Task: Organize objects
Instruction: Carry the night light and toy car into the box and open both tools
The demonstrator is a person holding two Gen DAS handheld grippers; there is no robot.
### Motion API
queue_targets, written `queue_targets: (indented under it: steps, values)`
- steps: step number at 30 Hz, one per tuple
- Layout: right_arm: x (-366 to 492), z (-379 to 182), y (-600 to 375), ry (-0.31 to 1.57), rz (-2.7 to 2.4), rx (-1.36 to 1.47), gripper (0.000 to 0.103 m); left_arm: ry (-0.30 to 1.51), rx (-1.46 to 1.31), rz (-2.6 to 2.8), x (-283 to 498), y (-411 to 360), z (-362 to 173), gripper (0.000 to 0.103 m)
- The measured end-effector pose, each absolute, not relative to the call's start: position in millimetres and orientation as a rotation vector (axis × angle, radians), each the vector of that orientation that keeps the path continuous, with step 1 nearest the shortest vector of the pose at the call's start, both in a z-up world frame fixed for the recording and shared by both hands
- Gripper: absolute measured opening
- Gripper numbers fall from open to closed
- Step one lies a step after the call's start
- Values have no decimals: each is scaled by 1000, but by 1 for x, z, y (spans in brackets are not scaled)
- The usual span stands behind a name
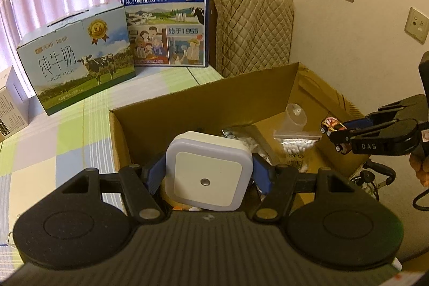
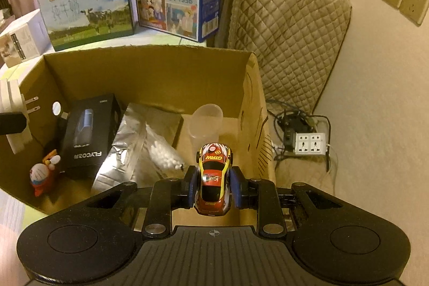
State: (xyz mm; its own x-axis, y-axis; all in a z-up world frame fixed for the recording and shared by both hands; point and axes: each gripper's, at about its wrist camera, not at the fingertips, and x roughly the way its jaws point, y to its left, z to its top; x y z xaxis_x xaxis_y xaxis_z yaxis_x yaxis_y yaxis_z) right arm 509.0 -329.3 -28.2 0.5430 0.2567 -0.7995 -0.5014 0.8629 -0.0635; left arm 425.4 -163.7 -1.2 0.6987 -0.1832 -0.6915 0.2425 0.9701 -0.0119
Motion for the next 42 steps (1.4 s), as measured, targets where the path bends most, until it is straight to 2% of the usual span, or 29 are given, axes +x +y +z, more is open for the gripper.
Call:
queue_targets:
  steps: [36,38,40,42]
  values:
    - [517,-27,-333,901,503,-248,23,926,73,-287,439,-176,-37,64]
    - [518,-26,-334,902,505,-242,23,923,71,-299,439,-176,-36,66]
    - [519,-26,-335,903,509,-235,23,917,74,-301,438,-176,-35,74]
    - [519,-26,-335,905,512,-226,23,913,74,-299,438,-176,-33,75]
